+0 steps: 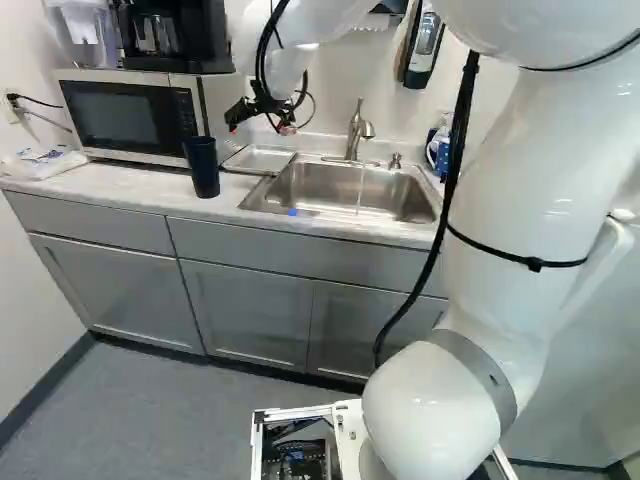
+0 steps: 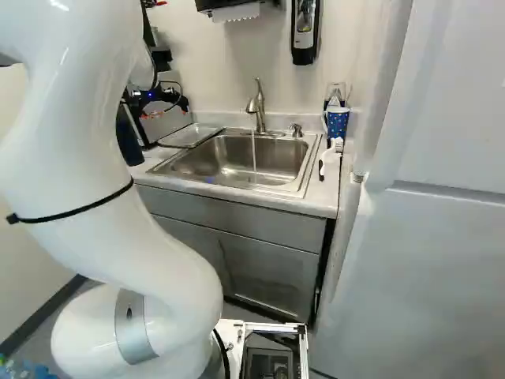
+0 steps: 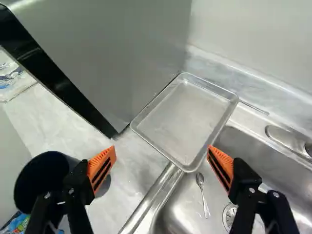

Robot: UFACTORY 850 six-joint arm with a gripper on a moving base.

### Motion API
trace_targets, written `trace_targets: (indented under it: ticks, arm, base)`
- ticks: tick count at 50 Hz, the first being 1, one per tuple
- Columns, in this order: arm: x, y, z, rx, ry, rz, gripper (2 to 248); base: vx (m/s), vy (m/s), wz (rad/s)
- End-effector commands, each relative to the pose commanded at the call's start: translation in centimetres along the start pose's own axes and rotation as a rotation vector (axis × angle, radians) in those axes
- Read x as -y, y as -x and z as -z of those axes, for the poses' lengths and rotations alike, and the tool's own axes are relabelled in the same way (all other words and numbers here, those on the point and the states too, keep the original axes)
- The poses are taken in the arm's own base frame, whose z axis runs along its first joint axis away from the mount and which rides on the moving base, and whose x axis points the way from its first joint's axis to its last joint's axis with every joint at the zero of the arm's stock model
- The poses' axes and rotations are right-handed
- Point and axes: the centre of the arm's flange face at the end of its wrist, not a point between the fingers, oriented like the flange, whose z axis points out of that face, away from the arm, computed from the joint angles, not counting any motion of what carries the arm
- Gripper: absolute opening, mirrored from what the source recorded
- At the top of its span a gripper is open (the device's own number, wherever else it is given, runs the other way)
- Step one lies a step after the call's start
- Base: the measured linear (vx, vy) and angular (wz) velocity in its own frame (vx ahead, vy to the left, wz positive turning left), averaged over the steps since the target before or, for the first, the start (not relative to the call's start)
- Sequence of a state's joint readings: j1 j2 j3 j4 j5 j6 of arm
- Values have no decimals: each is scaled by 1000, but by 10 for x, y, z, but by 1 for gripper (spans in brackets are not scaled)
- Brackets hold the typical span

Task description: Rinse the cup and place it in the tray

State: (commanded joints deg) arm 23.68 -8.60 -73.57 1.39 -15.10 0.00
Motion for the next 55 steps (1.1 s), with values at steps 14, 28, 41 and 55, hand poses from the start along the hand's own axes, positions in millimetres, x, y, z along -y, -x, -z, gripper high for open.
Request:
trace_targets:
  ticks: [14,28,41,55]
  arm:
    - [23,-4,-6,-1,-30,25,247]
    - [43,-15,-5,-21,-56,46,247]
    - [64,-24,7,-48,-85,68,247]
    - [86,-18,16,-47,-117,93,247]
  base:
    - [0,0,0]
    - [0,0,0]
    - [0,0,0]
    - [0,0,0]
